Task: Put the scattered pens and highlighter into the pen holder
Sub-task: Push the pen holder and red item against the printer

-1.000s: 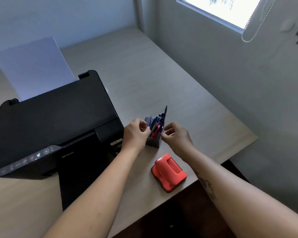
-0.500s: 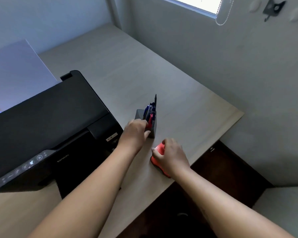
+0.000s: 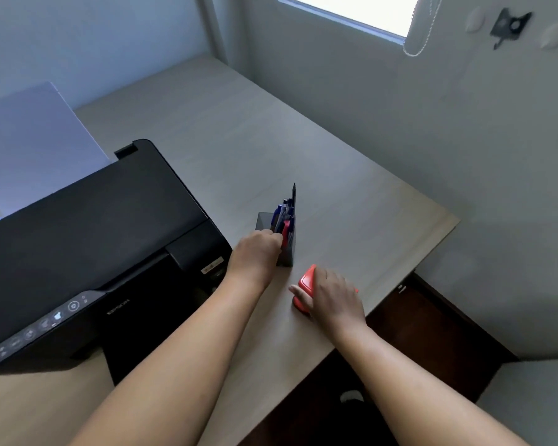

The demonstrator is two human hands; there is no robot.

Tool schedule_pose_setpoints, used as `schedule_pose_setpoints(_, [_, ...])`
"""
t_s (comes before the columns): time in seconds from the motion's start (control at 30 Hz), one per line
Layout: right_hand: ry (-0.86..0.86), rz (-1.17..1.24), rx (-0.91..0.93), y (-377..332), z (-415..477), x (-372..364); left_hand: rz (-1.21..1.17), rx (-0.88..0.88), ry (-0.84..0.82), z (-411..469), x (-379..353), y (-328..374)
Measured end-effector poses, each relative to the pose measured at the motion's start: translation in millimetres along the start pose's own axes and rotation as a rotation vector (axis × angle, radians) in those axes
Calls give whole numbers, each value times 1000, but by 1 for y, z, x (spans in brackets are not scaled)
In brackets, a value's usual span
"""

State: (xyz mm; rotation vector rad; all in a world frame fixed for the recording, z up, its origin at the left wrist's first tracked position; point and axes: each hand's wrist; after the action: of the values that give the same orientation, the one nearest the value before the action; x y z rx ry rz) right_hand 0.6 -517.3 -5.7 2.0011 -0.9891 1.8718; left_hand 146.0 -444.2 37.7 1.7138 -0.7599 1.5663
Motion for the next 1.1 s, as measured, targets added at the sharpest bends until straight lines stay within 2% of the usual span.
schedule_pose_setpoints(0.3, [-144,-225,418,55,113,39,-52,246,-12,23,4,9])
schedule_pose_setpoints(0.5, [-167,-334,610,55,188,49,-101,442,62,39,8,13])
schedule_pose_setpoints(0.67, [-192,-359,766,43,230,55,-124,539,118,52,4,9])
schedule_pose_setpoints(0.9, [-189,-370,892,26,263,54,-119,577,118,64,2,-2])
schedule_pose_setpoints(1.1, [-179,-351,930,18,272,54,-130,588,131,67,4,-7])
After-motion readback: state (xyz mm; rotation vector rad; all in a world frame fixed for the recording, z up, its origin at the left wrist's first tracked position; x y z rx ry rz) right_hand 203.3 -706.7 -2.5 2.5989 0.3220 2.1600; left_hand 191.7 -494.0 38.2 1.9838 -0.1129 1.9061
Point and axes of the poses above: each hand's wrist, its own z-axis towards the middle knuckle, its own x-axis out of the back of the hand, y = z × x
